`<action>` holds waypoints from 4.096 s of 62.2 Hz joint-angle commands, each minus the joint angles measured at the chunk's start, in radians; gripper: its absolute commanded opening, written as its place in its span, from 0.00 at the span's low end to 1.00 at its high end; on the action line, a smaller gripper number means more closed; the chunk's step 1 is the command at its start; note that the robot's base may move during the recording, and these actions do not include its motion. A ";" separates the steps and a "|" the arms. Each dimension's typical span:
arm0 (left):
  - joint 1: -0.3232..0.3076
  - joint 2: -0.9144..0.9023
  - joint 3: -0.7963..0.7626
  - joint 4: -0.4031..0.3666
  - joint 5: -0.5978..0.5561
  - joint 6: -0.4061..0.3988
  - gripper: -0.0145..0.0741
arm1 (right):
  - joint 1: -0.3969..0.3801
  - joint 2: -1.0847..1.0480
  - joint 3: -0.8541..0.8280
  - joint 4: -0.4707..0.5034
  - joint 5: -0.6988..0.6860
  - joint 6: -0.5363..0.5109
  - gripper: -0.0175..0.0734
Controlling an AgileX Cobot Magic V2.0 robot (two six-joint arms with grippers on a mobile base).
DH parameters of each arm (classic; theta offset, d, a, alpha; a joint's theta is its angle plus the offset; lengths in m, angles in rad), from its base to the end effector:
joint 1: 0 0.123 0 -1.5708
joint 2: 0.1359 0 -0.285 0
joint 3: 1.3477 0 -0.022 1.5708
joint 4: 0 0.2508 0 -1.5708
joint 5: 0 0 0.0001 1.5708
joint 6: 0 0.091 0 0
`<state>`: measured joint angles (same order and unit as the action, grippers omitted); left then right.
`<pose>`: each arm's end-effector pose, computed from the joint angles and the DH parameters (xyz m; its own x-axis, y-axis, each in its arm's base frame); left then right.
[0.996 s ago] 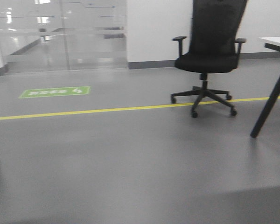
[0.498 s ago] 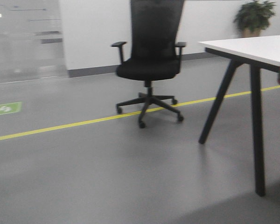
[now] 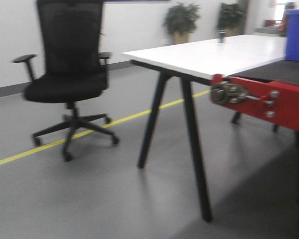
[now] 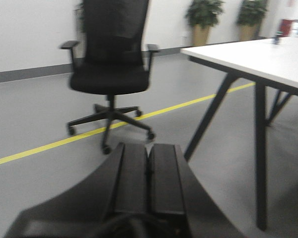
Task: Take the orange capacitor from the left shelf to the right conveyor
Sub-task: 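Drive the base to the red conveyor carrying the cylinder in the right gripper, then move the right gripper with the cylinder over the metal tray, then lower the cylinder onto the metal tray and open the right gripper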
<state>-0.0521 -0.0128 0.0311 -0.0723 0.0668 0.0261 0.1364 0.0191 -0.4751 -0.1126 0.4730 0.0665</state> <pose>0.0567 -0.0034 0.1973 -0.0004 -0.0461 -0.9989 0.0569 0.9973 -0.0460 0.0129 -0.0029 0.3220 0.0749 -0.0238 -0.9969 -0.0827 0.9961 -0.0300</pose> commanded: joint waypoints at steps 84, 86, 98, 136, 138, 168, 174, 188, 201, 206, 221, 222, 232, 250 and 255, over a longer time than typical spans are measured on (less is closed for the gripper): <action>0.037 -0.012 -0.004 -0.002 -0.091 -0.002 0.02 | -0.003 0.016 -0.031 -0.008 -0.097 -0.009 0.31; 0.035 -0.012 -0.004 -0.002 -0.091 -0.002 0.02 | -0.003 0.016 -0.031 -0.008 -0.097 -0.009 0.31; 0.035 -0.012 -0.004 -0.002 -0.091 -0.002 0.02 | -0.003 0.016 -0.031 -0.008 -0.097 -0.009 0.31; 0.035 -0.012 -0.004 -0.002 -0.091 -0.002 0.02 | -0.003 0.016 -0.031 -0.008 -0.099 -0.009 0.31; 0.035 -0.012 -0.004 -0.002 -0.091 -0.002 0.02 | -0.003 0.016 -0.031 -0.008 -0.099 -0.009 0.31; 0.035 -0.012 -0.004 -0.002 -0.091 -0.002 0.02 | -0.003 0.149 -0.122 0.036 -0.021 -0.006 0.31; 0.035 -0.012 -0.004 -0.002 -0.091 -0.002 0.02 | -0.003 0.292 -0.194 0.049 -0.038 -0.006 0.31; 0.035 -0.012 -0.004 -0.002 -0.091 -0.002 0.02 | -0.002 0.614 -0.268 0.051 -0.224 -0.006 0.31; 0.035 -0.012 -0.004 -0.002 -0.091 -0.002 0.02 | -0.002 0.860 -0.156 0.051 -0.671 -0.006 0.31; 0.035 -0.012 -0.004 -0.002 -0.091 -0.002 0.02 | -0.002 0.945 -0.091 0.051 -0.836 -0.006 0.31; 0.035 -0.012 -0.004 -0.002 -0.091 -0.002 0.02 | -0.005 1.182 0.063 0.051 -1.236 -0.007 0.31; 0.035 -0.012 -0.004 -0.002 -0.091 -0.002 0.02 | -0.005 1.204 0.067 0.051 -1.250 -0.007 0.31; 0.035 -0.012 -0.004 -0.002 -0.091 -0.002 0.02 | -0.010 1.385 0.071 0.050 -1.416 -0.009 0.31; 0.035 -0.012 -0.004 -0.002 -0.091 -0.002 0.02 | -0.095 1.591 0.068 0.022 -1.626 -0.009 0.31; 0.037 -0.012 -0.004 -0.002 -0.091 -0.002 0.02 | -0.102 1.630 0.058 -0.002 -1.643 -0.009 0.31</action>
<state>-0.0103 -0.0128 0.0311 -0.0723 0.0668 0.0261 0.0457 1.6475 -0.3853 -0.0844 -1.0425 0.0665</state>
